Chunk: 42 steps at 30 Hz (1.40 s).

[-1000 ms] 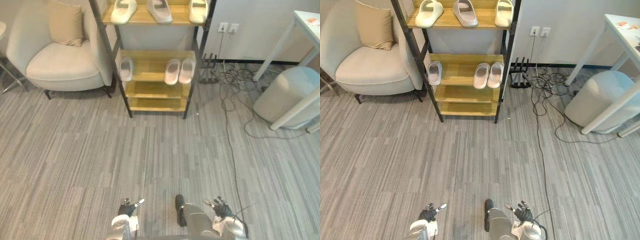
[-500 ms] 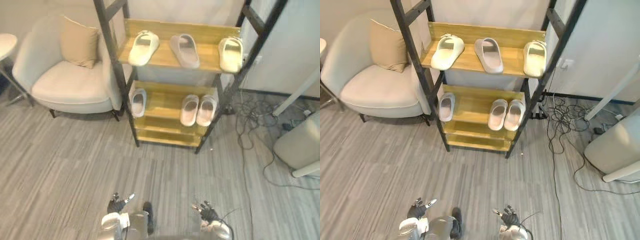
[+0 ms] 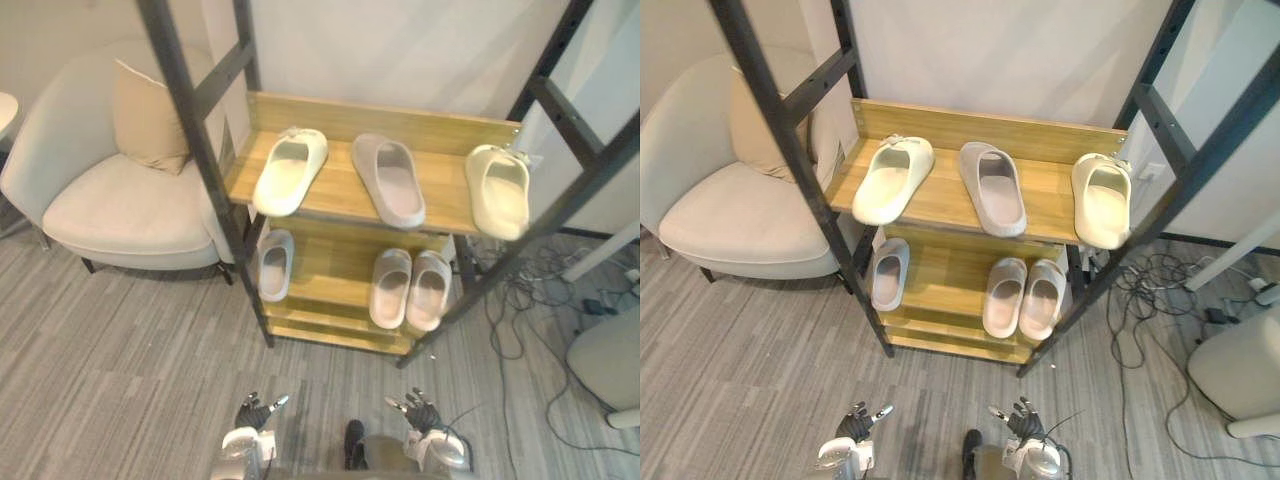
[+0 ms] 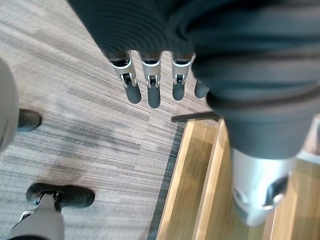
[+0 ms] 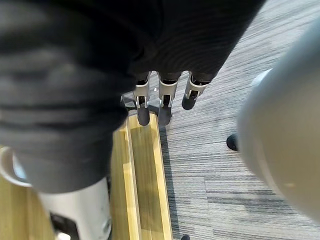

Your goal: Organize the slippers on the shoe rack

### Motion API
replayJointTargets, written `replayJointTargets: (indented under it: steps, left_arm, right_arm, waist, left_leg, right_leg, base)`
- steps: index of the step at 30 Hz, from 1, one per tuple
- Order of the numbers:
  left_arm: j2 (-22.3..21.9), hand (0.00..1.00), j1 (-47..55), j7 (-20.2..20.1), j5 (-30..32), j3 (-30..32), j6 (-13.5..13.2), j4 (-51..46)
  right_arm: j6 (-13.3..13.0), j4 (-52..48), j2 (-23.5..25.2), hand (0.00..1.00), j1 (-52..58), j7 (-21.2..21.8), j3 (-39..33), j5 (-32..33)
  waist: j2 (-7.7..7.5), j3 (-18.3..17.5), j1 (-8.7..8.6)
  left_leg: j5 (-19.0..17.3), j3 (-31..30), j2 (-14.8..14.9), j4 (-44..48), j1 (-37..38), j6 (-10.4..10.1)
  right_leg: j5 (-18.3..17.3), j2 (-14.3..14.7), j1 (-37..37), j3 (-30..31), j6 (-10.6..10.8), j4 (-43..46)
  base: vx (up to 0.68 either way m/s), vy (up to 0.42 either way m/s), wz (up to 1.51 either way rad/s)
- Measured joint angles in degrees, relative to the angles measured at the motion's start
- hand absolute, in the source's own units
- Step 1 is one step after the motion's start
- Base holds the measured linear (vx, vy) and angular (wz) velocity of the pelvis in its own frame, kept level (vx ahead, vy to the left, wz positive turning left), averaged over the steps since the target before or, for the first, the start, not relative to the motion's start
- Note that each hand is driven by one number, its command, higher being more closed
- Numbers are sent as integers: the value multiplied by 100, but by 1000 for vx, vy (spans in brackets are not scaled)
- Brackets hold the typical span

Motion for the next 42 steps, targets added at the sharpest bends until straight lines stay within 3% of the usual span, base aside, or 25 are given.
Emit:
replayJointTargets:
  steps: [1, 2, 3, 4, 5, 6, 7, 8, 9, 14, 19, 25, 34, 42]
  left_arm:
    - [-1, 0, -2, -2, 18, 17, 0, -6]
    - [-4, 0, -44, -11, 74, 92, 2, -8]
    - [-5, 0, -39, -10, 75, 110, 4, -7]
    - [-1, 0, -11, 12, 81, 196, -6, -132]
    - [3, 0, 12, 15, 82, 206, -5, -143]
    - [-7, 0, 16, 24, 83, 196, 0, -223]
    - [-7, 0, 20, 25, 84, 184, -2, -243]
    - [-5, 0, 20, 23, 86, 154, -6, -239]
    - [17, 0, 7, 34, 106, 80, -4, 5]
    - [13, 0, 0, 26, 140, -163, -6, 48]
    - [76, 0, -22, 18, 204, -323, -19, 302]
    - [86, 0, -51, 23, 251, -515, -18, 392]
    - [142, 0, 116, 37, 252, -620, 2, 176]
    - [149, 0, 362, 0, 372, -800, -4, -151]
  right_arm:
    - [0, -2, 0, 0, 6, -9, -2, 3]
    - [6, -43, -23, 0, 72, -20, 19, 6]
    - [7, -57, -26, 0, 84, -20, 28, 6]
    - [11, -221, -21, 0, 160, -44, 176, 9]
    - [13, -215, -12, 0, 158, -46, 186, 7]
    - [39, -207, 26, 0, 167, -75, 187, 11]
    - [44, -208, 34, 0, 151, -79, 186, 13]
    - [51, -213, 85, 0, 102, -95, 176, 18]
    - [82, -165, 209, 0, 243, -126, 154, 17]
    - [81, -143, 229, 0, 280, -122, 159, 15]
    - [49, 34, 254, 0, 224, -122, 170, 16]
    - [53, -28, 93, 0, 281, -139, 344, 16]
    - [11, -3210, -94, 0, 1424, -267, 918, -117]
    - [-126, -5959, -178, 0, 1962, -319, 1066, -702]
  waist:
    - [-1, 5, -10]
    - [-18, 33, -29]
    - [-19, 35, -28]
    - [-93, 89, 24]
    - [-98, 91, 32]
    - [-115, 87, 71]
    - [-124, 93, 87]
    - [-113, 82, 86]
    - [-228, -214, 63]
    - [-284, -272, 49]
    - [-269, -342, 52]
    - [-312, -380, 41]
    - [-444, -472, -143]
    - [-393, -511, -252]
  left_leg:
    - [18, -5, 20, 248, -99, -26]
    - [188, -14, 112, 1625, -603, -81]
    - [263, -12, 143, 1861, -700, -81]
    - [467, -36, 381, 3348, -1412, 118]
    - [298, -28, 424, 3450, -1488, 117]
    - [-117, -16, 513, 3265, -1672, 76]
    - [-172, -17, 519, 3112, -1704, 54]
    - [-228, -222, 480, 2029, -1751, -14]
    - [551, -345, 213, -265, -1333, -161]
    - [600, -292, 6, -520, -1212, -81]
    - [942, -57, -48, -1378, -583, -112]
    - [1141, -52, -32, -1711, -421, -127]
    - [1171, 59, -49, -1769, -424, -115]
    - [1099, 324, 20, -1716, -424, -116]
  right_leg:
    - [-19, -3, 79, -21, 0, -58]
    - [-95, -12, 454, -85, 30, -309]
    - [-99, -12, 514, -90, 29, -349]
    - [-190, -58, 876, -25, -26, -529]
    - [-206, -59, 921, -7, -31, -539]
    - [-233, -99, 1010, 158, -4, -548]
    - [-234, -111, 1022, 199, 0, -547]
    - [-242, -157, 1008, 371, 89, -549]
    - [-165, -334, 913, 752, 461, -849]
    - [-139, -515, 953, 754, 584, -987]
    - [-139, -486, 1092, 959, 587, -1062]
    - [-133, -433, 1080, 987, 592, -1046]
    - [-92, -445, 998, 1110, 626, -1056]
    - [-31, -405, 884, 1353, 643, -1051]
  base:
    - [390, -124, 29]
    - [290, -86, 26]
    - [376, -39, 17]
    - [205, 13, -6]
    - [272, 103, -35]
    - [123, 78, -40]
    - [213, 192, -72]
    - [318, 394, -114]
    - [378, 474, -112]
    - [117, 151, -16]
    - [19, -4, -24]
    - [-29, -29, -2]
    - [-12, 1, -6]
    - [-13, -4, -17]
